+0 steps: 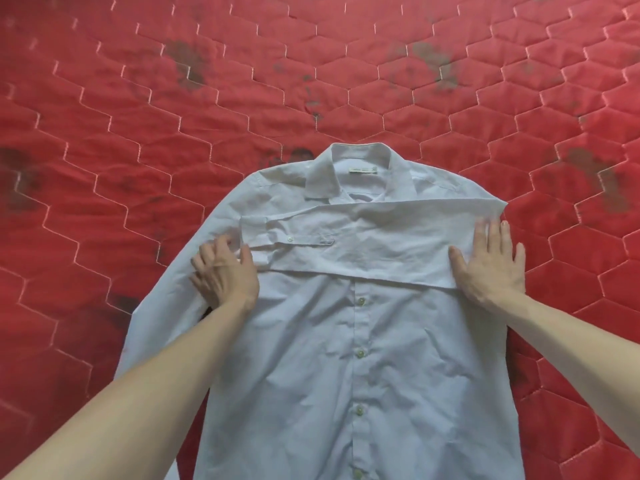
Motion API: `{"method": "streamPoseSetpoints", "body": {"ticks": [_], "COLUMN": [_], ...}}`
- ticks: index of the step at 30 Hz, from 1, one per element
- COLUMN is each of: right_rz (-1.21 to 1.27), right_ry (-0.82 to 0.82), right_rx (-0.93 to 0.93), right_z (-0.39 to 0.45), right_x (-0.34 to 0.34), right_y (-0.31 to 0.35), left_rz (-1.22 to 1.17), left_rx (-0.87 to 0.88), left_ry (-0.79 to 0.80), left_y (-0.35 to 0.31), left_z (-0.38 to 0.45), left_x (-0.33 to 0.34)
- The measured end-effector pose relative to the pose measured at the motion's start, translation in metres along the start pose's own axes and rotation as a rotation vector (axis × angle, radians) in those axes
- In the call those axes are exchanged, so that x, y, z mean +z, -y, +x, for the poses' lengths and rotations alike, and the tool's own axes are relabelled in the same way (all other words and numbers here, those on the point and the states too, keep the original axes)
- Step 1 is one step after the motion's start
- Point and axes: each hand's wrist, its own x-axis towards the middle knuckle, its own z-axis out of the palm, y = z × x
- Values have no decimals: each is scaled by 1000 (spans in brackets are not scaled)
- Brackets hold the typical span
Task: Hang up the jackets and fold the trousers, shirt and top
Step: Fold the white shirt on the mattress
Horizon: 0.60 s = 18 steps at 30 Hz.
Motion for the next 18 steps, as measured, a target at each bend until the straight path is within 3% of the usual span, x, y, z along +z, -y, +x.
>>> {"method": "streamPoseSetpoints", "body": {"ticks": [3, 8, 13, 16, 18], "right_rz": [90, 76, 85, 30, -21], "right_ry": [-163, -70, -2, 33, 60], "right_rx": [-249, -633, -798, -818, -776], "right_z": [-32, -77, -101, -110, -113], "right_x": [1, 20, 28, 30, 32], "right_y": [41, 134, 229, 277, 299], "left_rz": [40, 88, -111, -202, -245], "left_rx": [-25, -126, -41, -23, -16], "left_ry": [-84, 88, 469, 778, 872], "left_y": [30, 99, 137, 146, 151], "left_z": [3, 27, 59, 70, 78], "left_x": [-13, -48, -79, -93, -103]}}
